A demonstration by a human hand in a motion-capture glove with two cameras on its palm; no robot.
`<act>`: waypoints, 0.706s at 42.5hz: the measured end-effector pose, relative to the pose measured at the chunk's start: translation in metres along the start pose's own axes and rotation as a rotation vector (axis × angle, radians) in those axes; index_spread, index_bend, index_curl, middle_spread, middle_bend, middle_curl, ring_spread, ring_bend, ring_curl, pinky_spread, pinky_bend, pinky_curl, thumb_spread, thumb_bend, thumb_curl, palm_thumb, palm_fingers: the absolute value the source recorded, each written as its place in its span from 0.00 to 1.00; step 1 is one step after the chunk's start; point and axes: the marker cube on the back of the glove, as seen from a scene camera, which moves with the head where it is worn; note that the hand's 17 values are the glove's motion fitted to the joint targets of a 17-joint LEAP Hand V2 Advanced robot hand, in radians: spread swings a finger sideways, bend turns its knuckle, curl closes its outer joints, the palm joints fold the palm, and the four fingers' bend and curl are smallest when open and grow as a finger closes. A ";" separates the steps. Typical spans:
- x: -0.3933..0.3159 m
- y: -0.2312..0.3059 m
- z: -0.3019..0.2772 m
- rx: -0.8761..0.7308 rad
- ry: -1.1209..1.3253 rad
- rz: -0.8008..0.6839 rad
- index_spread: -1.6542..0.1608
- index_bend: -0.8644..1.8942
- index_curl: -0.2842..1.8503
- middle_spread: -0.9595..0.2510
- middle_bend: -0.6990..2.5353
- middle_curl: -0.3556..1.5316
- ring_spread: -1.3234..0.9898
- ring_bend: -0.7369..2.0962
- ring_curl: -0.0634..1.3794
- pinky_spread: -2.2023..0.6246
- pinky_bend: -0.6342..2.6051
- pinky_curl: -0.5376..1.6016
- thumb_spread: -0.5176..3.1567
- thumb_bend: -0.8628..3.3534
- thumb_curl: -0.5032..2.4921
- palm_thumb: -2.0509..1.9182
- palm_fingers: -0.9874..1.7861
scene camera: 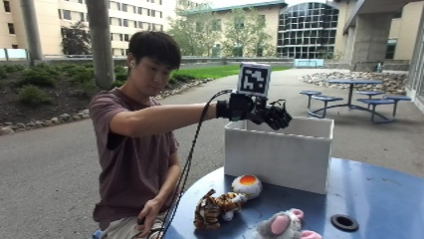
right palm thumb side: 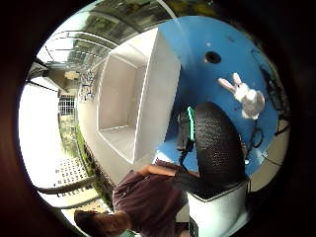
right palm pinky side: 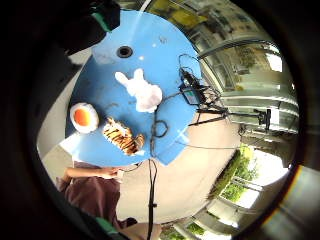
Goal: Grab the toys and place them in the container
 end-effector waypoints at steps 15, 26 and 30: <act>0.045 -0.029 -0.012 -0.042 0.065 0.115 0.80 0.33 0.13 0.72 0.26 0.21 0.53 0.49 0.21 0.76 0.74 0.46 0.48 0.23 0.21 0.54 0.42; 0.111 -0.071 0.052 -0.195 0.157 0.206 0.80 0.35 0.18 0.75 0.29 0.27 0.55 0.46 0.21 0.77 0.52 0.38 0.51 0.22 0.23 0.53 0.26; 0.128 -0.087 0.094 -0.243 0.146 0.323 0.80 0.33 0.18 0.77 0.28 0.27 0.56 0.44 0.20 0.78 0.52 0.37 0.50 0.22 0.23 0.53 0.25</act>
